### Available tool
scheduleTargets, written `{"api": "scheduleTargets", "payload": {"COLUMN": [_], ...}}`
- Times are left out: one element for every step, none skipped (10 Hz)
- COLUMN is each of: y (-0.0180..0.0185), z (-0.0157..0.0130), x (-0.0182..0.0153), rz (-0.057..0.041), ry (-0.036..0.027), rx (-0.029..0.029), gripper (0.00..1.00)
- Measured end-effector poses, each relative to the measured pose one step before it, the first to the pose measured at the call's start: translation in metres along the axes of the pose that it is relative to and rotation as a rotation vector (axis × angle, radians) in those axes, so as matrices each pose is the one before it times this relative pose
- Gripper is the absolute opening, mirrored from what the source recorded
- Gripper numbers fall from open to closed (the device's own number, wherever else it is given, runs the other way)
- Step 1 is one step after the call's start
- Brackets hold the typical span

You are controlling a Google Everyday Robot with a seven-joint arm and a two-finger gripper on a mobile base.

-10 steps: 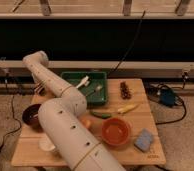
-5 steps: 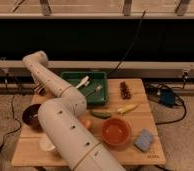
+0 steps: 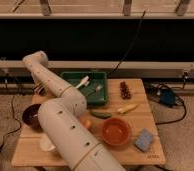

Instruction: Wipe purple bowl with eraser

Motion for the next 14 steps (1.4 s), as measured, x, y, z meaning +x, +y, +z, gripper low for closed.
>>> {"api": "scheduleTargets", "payload": {"y": [0.0001, -0.00005, 0.00001, 0.00003, -0.00005, 0.00004, -0.00003, -0.00052, -0.0061, -0.01095, -0.00935, -0.0009, -0.00154, -0.00173], "z": [0.00014, -0.00007, 0.00002, -0.00003, 0.0, 0.00002, 0.0, -0.00031, -0.00453, -0.00305, -0.00013, -0.00082, -0.00246, -0.00117], "x": [-0.00002, 0.00002, -0.00001, 0.00007, -0.00007, 0.00003, -0.00005, -0.00023, -0.00026, -0.00209, -0.00283, 0.00416, -0.00115, -0.00487], "rz": [-0.0001, 0.00009, -0.00001, 0.00008, -0.00009, 0.00004, -0.00021, -0.00381, -0.00924, -0.00605, -0.00112, 0.00042, -0.01063, -0.00954], "ry": [-0.00002, 0.00004, -0.00003, 0.00007, -0.00006, 0.00002, 0.00008, 0.0, -0.00467, -0.01091, -0.01434, 0.00077, 0.01561, 0.00643], "rx": [-0.00029, 0.00015, -0.00001, 0.0, 0.00003, -0.00007, -0.00002, 0.00148, 0.01683, 0.03481, 0.04515, 0.0484, 0.01021, 0.00188], "gripper": [0.65, 0.65, 0.65, 0.65, 0.65, 0.65, 0.65, 0.65, 0.65, 0.65, 0.65, 0.65, 0.65, 0.65]}}
